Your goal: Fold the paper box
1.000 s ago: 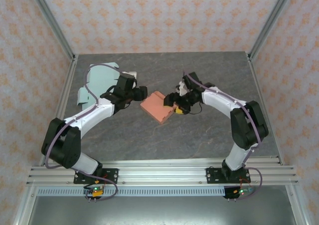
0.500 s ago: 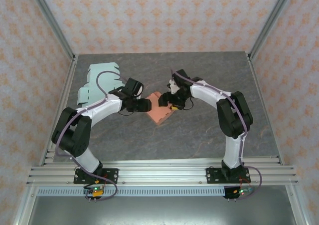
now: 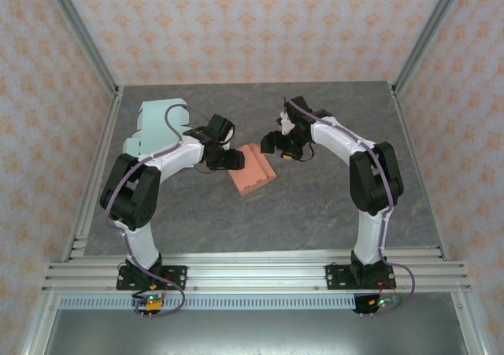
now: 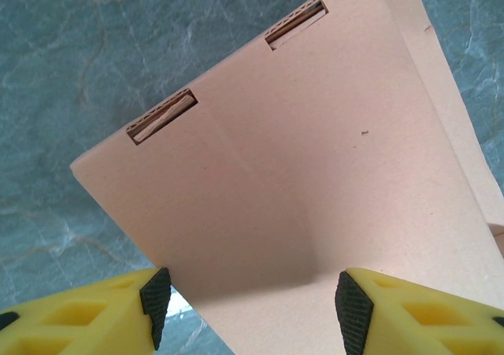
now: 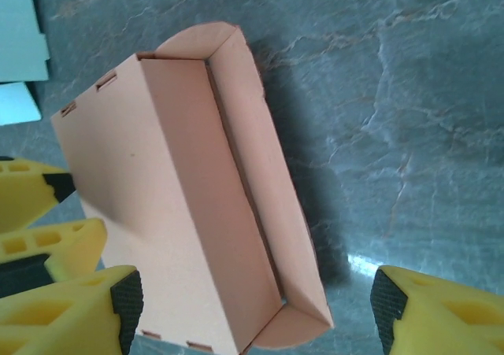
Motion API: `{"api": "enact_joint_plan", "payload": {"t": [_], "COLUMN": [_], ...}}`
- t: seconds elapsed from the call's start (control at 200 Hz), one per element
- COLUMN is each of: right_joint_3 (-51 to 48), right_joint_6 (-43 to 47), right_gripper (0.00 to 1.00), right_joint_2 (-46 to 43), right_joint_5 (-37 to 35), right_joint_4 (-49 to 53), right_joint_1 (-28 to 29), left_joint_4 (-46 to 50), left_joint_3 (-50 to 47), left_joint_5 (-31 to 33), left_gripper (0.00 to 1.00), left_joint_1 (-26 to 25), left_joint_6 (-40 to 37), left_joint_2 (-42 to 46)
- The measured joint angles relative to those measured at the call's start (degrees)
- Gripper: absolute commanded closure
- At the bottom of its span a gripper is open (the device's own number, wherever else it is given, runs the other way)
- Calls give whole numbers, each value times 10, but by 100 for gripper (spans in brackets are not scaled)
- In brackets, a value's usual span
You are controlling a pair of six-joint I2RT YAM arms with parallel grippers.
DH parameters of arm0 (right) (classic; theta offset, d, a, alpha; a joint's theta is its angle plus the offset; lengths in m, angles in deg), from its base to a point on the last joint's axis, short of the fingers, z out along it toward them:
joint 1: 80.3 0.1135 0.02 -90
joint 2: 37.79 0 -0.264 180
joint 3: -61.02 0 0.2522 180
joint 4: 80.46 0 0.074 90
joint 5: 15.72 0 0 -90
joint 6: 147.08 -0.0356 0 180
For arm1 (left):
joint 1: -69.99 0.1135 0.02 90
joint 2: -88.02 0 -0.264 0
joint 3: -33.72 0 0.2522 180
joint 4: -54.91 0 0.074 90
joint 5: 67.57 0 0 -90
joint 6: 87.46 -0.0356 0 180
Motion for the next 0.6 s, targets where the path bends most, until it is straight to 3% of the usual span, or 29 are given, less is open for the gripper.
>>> {"api": "enact_joint_plan", "payload": {"t": [0.265,0.596], "right_joint_3": [15,24], "right_joint_6": [-4,-29], "right_gripper": [24,26], "right_joint_2": [75,85], "right_joint_5": [21,76], "right_joint_4": [-9,-77], "right_joint_1": [9,9], "left_joint_4": [10,15], "left_joint_3": [21,39], "left_joint_5": [0,-12], "left_gripper": [37,37], "left_joint_1": [0,4], "left_joint_6": [-27,-43], "left_joint_2": [-16,-45]}}
